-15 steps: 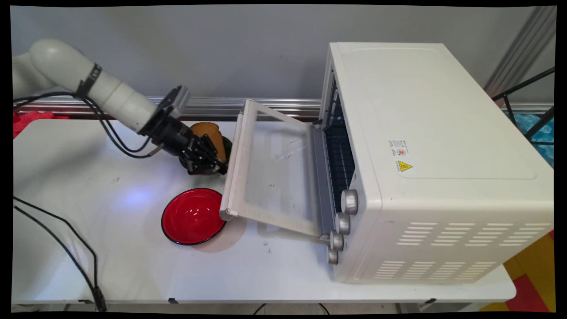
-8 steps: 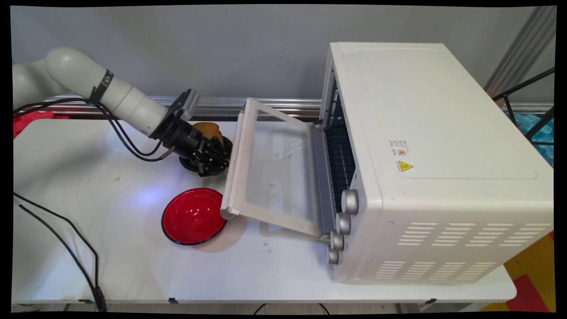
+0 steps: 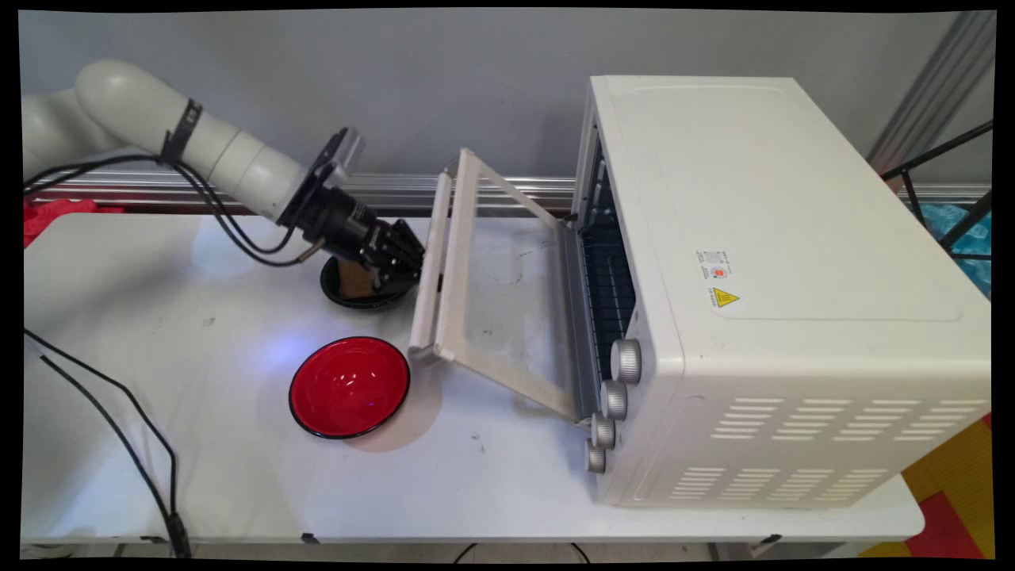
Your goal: Close the oven
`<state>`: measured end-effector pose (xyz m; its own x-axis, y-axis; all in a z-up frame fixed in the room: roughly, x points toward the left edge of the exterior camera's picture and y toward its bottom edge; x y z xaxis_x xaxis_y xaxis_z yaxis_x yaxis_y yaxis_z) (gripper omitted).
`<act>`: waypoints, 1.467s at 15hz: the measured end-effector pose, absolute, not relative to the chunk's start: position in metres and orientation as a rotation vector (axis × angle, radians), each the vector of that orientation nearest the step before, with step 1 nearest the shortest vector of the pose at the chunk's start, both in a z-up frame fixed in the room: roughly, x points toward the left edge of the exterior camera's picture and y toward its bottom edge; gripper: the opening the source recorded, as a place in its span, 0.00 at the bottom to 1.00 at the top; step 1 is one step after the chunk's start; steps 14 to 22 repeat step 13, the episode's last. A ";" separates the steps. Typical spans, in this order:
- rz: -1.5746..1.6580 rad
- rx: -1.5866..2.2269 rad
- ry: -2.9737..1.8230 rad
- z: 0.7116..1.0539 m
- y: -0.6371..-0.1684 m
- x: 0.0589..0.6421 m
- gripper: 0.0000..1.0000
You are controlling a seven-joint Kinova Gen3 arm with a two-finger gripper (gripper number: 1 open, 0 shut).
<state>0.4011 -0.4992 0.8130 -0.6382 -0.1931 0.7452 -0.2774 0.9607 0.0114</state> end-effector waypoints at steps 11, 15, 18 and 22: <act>0.181 0.329 -2.137 0.884 -0.518 0.359 0.00; 0.183 0.327 -2.125 0.891 -0.520 0.354 0.00; 0.183 0.327 -2.125 0.891 -0.520 0.354 0.00; 0.183 0.327 -2.125 0.891 -0.520 0.354 0.00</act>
